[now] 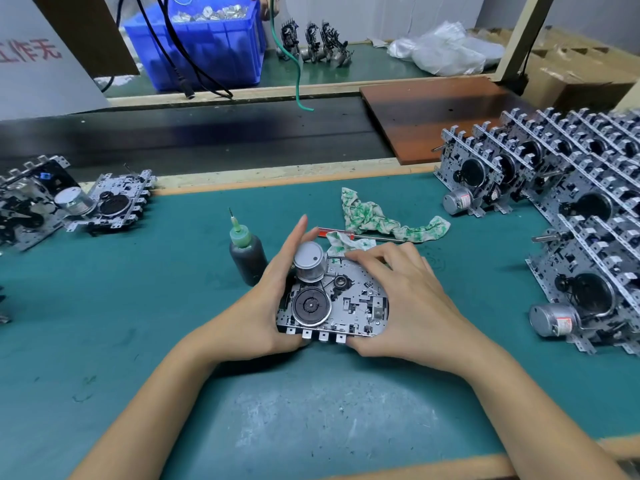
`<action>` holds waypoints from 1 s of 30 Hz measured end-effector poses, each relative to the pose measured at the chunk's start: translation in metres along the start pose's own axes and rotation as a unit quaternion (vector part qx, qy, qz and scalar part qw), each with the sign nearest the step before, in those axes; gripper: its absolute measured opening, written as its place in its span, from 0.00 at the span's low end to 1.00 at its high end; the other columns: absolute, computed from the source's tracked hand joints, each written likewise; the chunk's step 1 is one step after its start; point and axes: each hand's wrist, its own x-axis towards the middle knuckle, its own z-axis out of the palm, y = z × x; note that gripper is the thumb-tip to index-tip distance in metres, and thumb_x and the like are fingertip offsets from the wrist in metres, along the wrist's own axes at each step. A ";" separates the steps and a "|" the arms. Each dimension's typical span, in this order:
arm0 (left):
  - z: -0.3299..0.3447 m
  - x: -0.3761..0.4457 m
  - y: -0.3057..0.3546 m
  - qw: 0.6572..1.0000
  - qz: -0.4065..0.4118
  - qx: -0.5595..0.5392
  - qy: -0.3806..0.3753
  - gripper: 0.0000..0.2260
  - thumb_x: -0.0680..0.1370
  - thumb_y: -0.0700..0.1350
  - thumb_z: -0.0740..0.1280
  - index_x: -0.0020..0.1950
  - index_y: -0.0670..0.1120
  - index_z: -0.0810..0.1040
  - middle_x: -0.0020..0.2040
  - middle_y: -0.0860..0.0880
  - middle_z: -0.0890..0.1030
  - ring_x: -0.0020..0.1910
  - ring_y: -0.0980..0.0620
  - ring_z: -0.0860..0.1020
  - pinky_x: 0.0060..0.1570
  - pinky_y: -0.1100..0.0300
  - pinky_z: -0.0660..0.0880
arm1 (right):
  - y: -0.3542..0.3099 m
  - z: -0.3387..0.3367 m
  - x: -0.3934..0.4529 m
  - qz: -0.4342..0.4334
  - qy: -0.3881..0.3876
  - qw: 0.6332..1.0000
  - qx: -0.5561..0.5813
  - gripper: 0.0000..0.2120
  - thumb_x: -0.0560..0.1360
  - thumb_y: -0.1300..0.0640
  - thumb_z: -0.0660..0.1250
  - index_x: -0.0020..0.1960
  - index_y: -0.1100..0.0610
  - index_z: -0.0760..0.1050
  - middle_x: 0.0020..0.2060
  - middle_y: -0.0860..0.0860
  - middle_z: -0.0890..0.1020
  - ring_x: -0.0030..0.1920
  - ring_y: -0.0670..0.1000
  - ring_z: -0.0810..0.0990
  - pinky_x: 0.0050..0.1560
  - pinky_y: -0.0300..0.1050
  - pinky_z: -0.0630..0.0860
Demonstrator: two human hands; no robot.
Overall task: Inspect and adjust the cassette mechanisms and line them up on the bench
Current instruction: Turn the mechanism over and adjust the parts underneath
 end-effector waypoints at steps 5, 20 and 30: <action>0.003 0.002 -0.001 0.999 0.000 -0.027 0.039 0.54 0.68 0.36 0.74 0.76 0.61 0.37 0.77 0.62 0.47 0.75 0.63 0.51 0.73 0.63 0.55 | -0.001 -0.001 0.001 0.026 0.028 0.999 0.018 0.43 0.58 0.41 0.74 0.70 0.48 0.64 0.57 0.43 0.68 0.60 0.44 0.60 0.63 0.41 0.61; 0.023 0.023 0.024 0.838 -0.070 -0.541 -0.021 0.34 0.65 0.66 0.73 0.60 0.42 0.78 0.44 0.49 0.82 0.47 0.50 0.80 0.49 0.57 0.78 | -0.001 -0.015 0.001 -0.001 -0.202 0.525 0.827 0.31 0.68 0.43 0.72 0.65 0.59 0.74 0.60 0.59 0.78 0.59 0.58 0.75 0.56 0.55 0.73; 0.027 0.023 0.035 0.716 -0.047 -0.688 -0.107 0.47 0.65 0.69 0.70 0.74 0.41 0.65 0.71 0.35 0.67 0.69 0.38 0.68 0.69 0.42 0.63 | -0.012 -0.001 -0.001 0.063 -0.296 0.618 0.725 0.39 0.58 0.42 0.79 0.60 0.64 0.72 0.57 0.60 0.78 0.57 0.57 0.77 0.59 0.51 0.75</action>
